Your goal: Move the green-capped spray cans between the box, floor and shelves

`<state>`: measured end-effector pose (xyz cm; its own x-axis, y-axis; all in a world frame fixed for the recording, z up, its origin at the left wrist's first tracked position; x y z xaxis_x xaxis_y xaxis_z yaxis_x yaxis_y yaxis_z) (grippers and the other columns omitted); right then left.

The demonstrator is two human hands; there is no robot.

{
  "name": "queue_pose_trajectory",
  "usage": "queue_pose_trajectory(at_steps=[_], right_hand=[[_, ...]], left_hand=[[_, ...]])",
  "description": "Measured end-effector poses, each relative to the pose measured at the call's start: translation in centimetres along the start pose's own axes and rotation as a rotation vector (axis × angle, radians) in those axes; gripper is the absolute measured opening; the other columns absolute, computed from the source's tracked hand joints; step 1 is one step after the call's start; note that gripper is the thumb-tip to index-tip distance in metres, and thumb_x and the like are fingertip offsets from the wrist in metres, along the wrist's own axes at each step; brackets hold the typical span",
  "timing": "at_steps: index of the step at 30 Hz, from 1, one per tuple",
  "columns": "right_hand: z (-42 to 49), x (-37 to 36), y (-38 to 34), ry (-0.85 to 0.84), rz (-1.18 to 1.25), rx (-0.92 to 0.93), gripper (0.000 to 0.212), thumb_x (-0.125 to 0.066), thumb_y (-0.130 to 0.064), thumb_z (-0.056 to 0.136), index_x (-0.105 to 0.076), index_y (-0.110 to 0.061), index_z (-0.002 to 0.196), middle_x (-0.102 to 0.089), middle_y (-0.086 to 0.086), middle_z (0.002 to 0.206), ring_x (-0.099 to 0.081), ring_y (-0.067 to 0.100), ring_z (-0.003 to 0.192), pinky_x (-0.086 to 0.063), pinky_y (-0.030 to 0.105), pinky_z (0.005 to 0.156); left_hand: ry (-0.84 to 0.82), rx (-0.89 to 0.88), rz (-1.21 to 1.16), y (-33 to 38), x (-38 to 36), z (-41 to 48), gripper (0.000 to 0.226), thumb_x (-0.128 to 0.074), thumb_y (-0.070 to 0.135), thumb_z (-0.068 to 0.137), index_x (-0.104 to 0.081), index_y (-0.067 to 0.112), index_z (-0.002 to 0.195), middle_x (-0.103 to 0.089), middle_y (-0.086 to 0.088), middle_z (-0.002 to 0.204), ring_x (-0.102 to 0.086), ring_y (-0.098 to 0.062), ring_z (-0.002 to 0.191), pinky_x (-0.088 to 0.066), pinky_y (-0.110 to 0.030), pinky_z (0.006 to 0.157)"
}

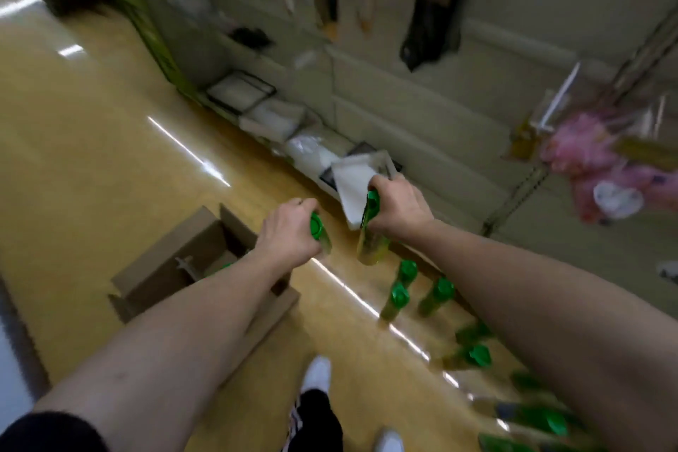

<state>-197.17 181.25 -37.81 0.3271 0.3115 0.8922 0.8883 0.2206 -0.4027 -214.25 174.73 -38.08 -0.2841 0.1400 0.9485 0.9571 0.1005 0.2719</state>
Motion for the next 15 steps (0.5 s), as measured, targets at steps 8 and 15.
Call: queue_pose_trajectory(at_steps=[8, 15], right_hand=[[1.2, 11.4, -18.3, 0.073, 0.020, 0.249, 0.044, -0.085, -0.021, 0.070, -0.050, -0.023, 0.096, -0.048, -0.001, 0.092, -0.050, 0.015, 0.081, -0.043, 0.027, 0.060], [5.4, 14.2, -33.2, 0.043, -0.073, 0.346, 0.042, -0.087, -0.025, 0.067, -0.050, -0.024, 0.086, -0.055, -0.001, 0.091, -0.054, 0.015, 0.079, -0.045, 0.028, 0.056]], left_hand=[[0.207, 0.122, 0.024, -6.9, 18.4, -4.5, 0.058, -0.086, 0.030, 0.075, -0.055, 0.030, 0.124, -0.058, 0.003, 0.118, -0.057, -0.022, 0.106, -0.052, -0.034, 0.082], [0.273, 0.186, -0.013, -15.4, 28.9, -5.1, 0.060, -0.089, 0.031, 0.070, -0.057, 0.029, 0.121, -0.059, 0.000, 0.112, -0.058, -0.022, 0.099, -0.052, -0.031, 0.070]])
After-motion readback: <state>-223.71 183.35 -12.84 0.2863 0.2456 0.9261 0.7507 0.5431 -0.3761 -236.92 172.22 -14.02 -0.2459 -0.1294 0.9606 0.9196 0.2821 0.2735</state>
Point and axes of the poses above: each hand's wrist, its own z-axis towards the middle knuckle, its own x-axis out of the back of the hand, y = z × x, the point moved 8 cm from there along z, towards the middle knuckle
